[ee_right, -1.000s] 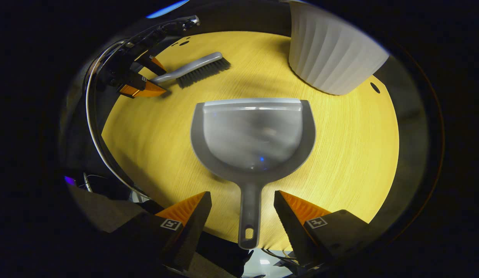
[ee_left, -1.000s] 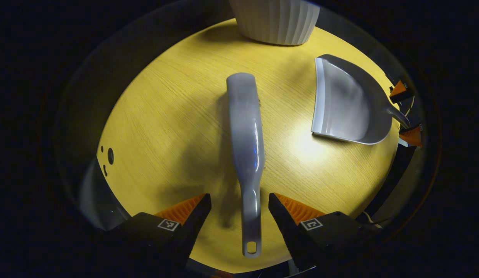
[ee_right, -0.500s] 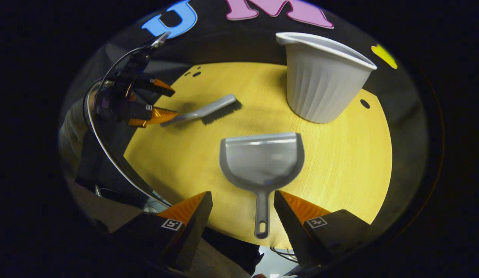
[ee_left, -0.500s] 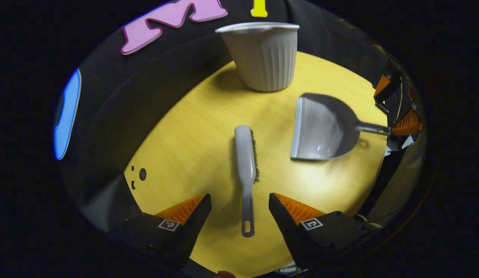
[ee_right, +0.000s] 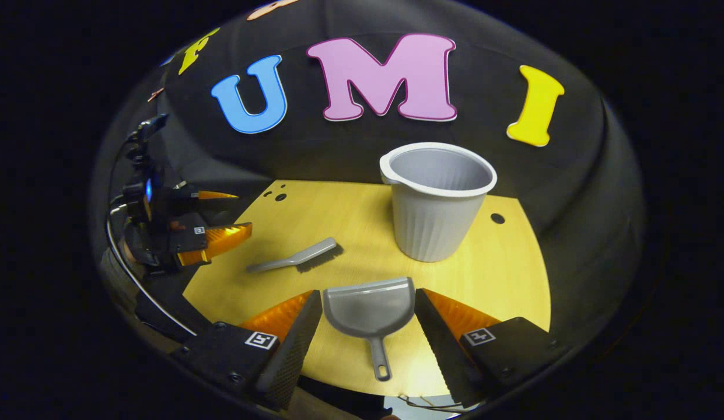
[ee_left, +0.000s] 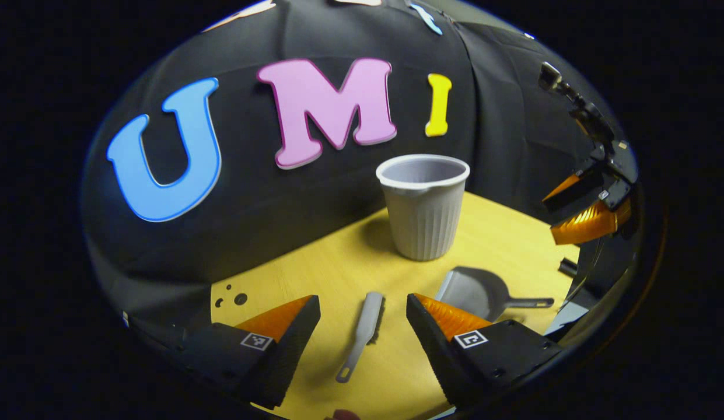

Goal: Pick up the small broom and dustpan from the desktop, sweep the trash into the dustpan with the broom, and then empty the trash into the garbage bin.

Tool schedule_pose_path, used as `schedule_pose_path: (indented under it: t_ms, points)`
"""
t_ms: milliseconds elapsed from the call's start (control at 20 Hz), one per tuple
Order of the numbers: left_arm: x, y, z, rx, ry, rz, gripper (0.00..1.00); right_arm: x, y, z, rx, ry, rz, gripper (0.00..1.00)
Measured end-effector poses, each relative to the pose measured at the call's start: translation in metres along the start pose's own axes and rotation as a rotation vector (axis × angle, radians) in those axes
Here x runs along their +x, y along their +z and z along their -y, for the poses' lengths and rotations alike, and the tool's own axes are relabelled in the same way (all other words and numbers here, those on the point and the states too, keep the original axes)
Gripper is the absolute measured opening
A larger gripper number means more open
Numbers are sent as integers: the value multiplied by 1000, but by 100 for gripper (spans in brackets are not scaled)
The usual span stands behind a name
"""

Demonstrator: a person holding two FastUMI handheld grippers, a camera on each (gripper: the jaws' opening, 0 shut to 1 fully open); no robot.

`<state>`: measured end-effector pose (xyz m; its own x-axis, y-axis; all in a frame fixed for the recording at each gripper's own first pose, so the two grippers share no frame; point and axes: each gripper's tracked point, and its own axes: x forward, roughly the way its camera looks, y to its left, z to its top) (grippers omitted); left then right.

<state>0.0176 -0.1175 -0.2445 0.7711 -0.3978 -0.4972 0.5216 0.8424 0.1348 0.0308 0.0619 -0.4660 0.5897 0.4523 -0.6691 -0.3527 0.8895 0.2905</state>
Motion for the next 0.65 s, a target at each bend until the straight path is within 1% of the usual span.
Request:
schedule_pose_path:
  t_ms: [100,200,350,450,600,650]
  points:
    - [-13,18,0,-55,28,94,96,-17,20,-6,-24,-35,77,99]
    - [-32,33,-2,-104,45,169,96,-34,49,-21,-32,-49,203,99]
    - [-57,52,-1,-99,74,256,96,-55,77,-39,-41,-72,354,99]
    - [-75,58,5,-107,72,296,96,-66,86,-52,-70,-77,410,99]
    - [-91,66,9,-153,50,328,96,-75,92,-67,-141,-84,437,99]
    - [-98,71,10,-171,45,344,97,-75,94,-71,-154,-86,443,98]
